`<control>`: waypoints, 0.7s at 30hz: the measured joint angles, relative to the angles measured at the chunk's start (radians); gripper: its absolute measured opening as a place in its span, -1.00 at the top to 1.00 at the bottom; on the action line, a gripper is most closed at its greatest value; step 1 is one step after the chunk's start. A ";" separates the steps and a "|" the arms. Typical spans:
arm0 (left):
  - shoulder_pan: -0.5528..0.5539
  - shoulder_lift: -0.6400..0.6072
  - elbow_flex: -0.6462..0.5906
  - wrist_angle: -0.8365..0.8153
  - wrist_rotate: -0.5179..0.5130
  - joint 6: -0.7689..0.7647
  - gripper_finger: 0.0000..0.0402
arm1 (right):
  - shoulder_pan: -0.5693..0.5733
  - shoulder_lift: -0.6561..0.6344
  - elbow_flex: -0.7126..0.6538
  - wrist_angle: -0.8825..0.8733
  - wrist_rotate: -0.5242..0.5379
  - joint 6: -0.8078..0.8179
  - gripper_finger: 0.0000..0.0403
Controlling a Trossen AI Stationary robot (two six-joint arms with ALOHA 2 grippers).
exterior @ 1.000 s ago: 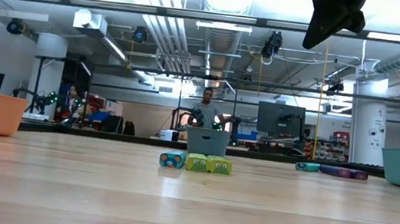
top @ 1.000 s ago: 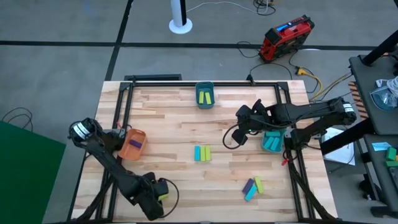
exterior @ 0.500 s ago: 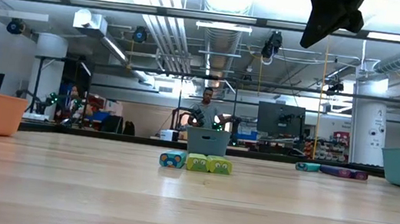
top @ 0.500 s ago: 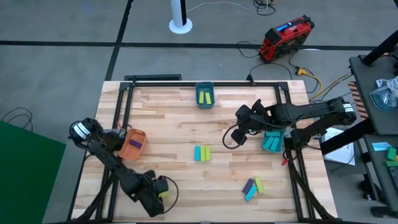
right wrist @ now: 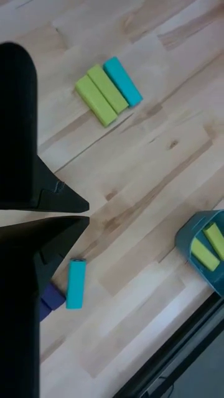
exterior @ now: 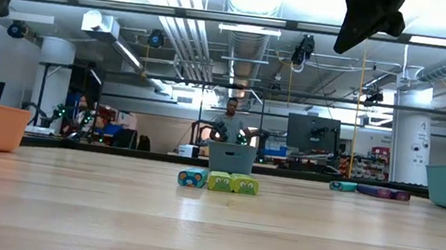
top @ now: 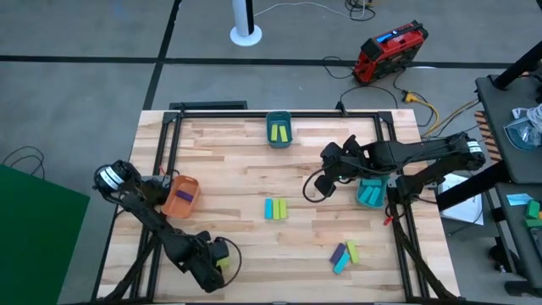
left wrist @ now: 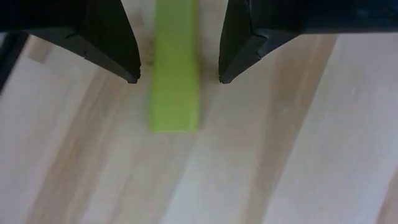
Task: Sort blocks
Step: Put the green block into the blue bin
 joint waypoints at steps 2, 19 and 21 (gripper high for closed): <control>0.000 0.000 -0.001 0.024 -0.001 0.016 0.03 | 0.000 0.000 0.000 0.000 0.000 -0.001 0.94; -0.002 0.104 0.034 0.035 -0.031 0.070 0.03 | 0.000 0.000 0.000 0.000 0.000 -0.026 0.94; -0.002 0.107 0.036 0.035 -0.031 0.070 0.06 | -0.002 0.000 0.000 0.000 0.001 -0.028 0.94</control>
